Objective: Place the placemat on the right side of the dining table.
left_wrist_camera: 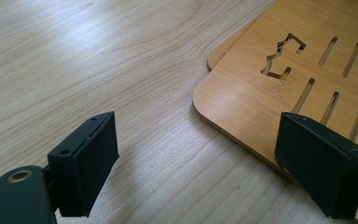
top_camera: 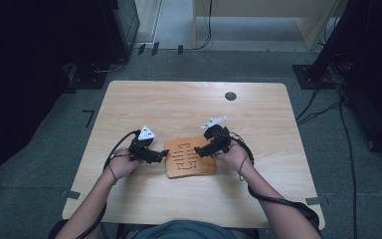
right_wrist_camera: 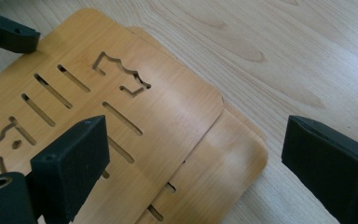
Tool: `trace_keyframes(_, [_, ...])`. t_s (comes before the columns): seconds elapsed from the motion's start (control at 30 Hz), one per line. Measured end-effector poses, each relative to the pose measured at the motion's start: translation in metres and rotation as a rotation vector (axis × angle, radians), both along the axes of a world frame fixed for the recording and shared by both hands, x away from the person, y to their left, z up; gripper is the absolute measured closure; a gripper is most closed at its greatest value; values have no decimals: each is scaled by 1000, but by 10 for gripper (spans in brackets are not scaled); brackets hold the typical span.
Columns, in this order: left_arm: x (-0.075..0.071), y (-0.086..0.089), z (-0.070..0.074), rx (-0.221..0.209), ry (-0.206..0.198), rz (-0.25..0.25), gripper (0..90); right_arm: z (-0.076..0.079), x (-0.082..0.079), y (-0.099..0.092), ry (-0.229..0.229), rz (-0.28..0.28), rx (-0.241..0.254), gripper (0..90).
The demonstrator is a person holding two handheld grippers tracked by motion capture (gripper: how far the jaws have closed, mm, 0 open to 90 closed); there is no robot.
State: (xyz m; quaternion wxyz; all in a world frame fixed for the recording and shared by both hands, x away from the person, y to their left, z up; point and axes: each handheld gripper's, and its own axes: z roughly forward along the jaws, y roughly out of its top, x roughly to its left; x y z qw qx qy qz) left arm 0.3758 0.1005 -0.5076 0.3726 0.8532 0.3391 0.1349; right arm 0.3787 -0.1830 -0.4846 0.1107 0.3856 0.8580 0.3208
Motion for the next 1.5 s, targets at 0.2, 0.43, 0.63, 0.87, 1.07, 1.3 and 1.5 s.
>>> trace_keyframes(0.2, [0,-2,-2,33,-18,-7,121,2,-2,4,2,8,14,73])
trace_keyframes(0.43, [0,-2,-4,23,1,2,121,1,-4,8,31,17,22,82])
trace_keyframes(0.63, [1,-2,-5,14,6,6,120,-3,-4,12,52,44,20,151])
trace_keyframes(0.87, [1,-2,-5,13,9,9,121,-6,-3,16,93,50,35,158])
trace_keyframes(1.07, [1,-3,-5,6,14,11,121,-8,0,16,145,48,65,166])
trace_keyframes(1.3, [2,-2,-6,-3,23,9,120,-5,-1,18,163,40,67,172])
trace_keyframes(1.5, [1,-3,-6,-6,19,6,120,8,-2,17,162,41,101,172])
